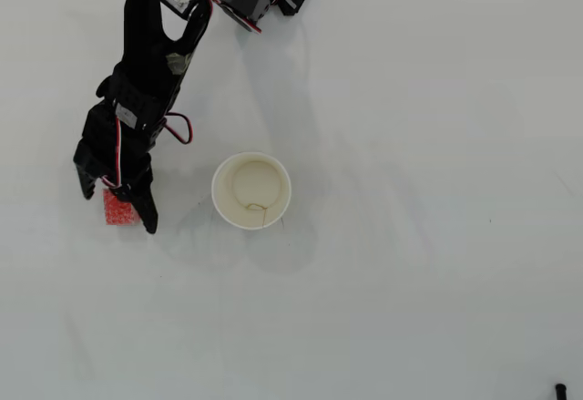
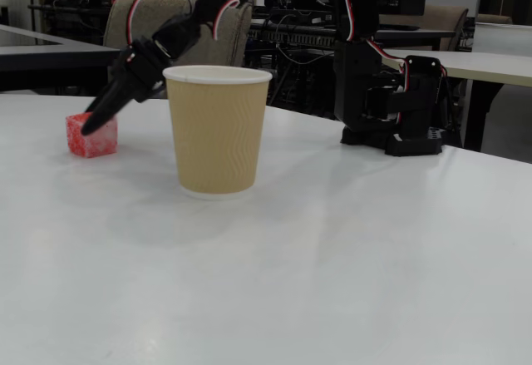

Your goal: Grasp a red cube and put it in the cup.

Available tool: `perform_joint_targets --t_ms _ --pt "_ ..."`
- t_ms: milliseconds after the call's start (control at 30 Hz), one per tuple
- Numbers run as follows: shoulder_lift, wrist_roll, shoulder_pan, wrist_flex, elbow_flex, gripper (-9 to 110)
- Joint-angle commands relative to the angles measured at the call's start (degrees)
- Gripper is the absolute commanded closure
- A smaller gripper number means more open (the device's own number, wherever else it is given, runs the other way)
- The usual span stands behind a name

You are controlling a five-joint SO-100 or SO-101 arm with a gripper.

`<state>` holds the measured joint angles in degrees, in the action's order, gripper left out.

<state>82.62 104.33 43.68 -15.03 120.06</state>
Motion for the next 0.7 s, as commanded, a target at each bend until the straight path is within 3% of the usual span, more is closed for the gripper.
perform_joint_targets --t_ms 0,667 --pt "1.49 0.53 0.70 -1.23 -4.92 58" --pt "-1.93 0.44 2.37 -3.25 -8.35 58"
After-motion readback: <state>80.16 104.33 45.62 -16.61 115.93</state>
